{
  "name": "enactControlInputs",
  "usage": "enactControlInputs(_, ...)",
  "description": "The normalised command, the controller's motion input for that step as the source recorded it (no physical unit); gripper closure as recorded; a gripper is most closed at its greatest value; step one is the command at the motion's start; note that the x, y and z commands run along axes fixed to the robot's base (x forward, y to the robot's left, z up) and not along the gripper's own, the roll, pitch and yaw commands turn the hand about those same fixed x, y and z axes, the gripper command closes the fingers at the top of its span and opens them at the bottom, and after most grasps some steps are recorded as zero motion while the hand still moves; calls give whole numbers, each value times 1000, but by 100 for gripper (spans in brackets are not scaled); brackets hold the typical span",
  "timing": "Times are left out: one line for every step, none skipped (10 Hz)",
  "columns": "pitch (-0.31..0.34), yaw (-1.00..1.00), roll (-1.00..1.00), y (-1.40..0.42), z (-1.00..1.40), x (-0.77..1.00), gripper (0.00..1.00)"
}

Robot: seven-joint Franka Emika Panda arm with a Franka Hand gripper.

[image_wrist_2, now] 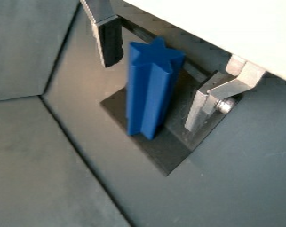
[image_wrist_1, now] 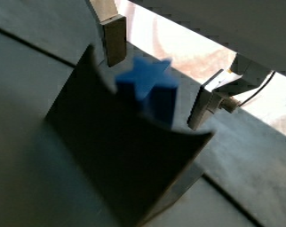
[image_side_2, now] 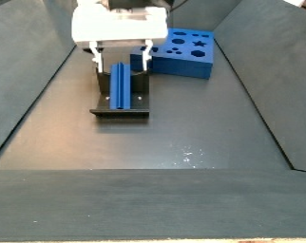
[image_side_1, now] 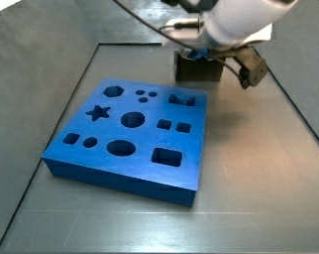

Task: Pick up the star object. Move up. Place the star object on the fixture. Regrasp the star object. Move to above the board. Insert the star object.
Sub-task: Regrasp the star object, then move to above the board.

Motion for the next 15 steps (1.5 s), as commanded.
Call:
enactControlInputs(31,-21,59,7,-343,81,0)
enactControlInputs(37,0,59,3,-233,61,0)
enactControlInputs(36,3,59,0,-190,15,0)
enactControlInputs(34,15,56,0,-187,16,0)
enactControlInputs(34,19,56,0,-187,16,0)
enactControlInputs(34,21,56,0,-187,16,0)
enactControlInputs(0,0,0,0,0,0,100)
enactControlInputs(14,298,-179,163,1000,81,100)
enactControlInputs(14,291,-182,162,1000,80,100)
enactControlInputs(-19,215,-152,152,1000,74,100)
enactControlInputs(-56,172,-97,143,1000,71,100)
enactControlInputs(-84,113,-52,137,1000,66,100)
enactControlInputs(-89,86,-39,134,1000,63,100)
enactControlInputs(-81,33,-30,125,1000,55,100)
enactControlInputs(-71,4,-35,121,1000,49,100)
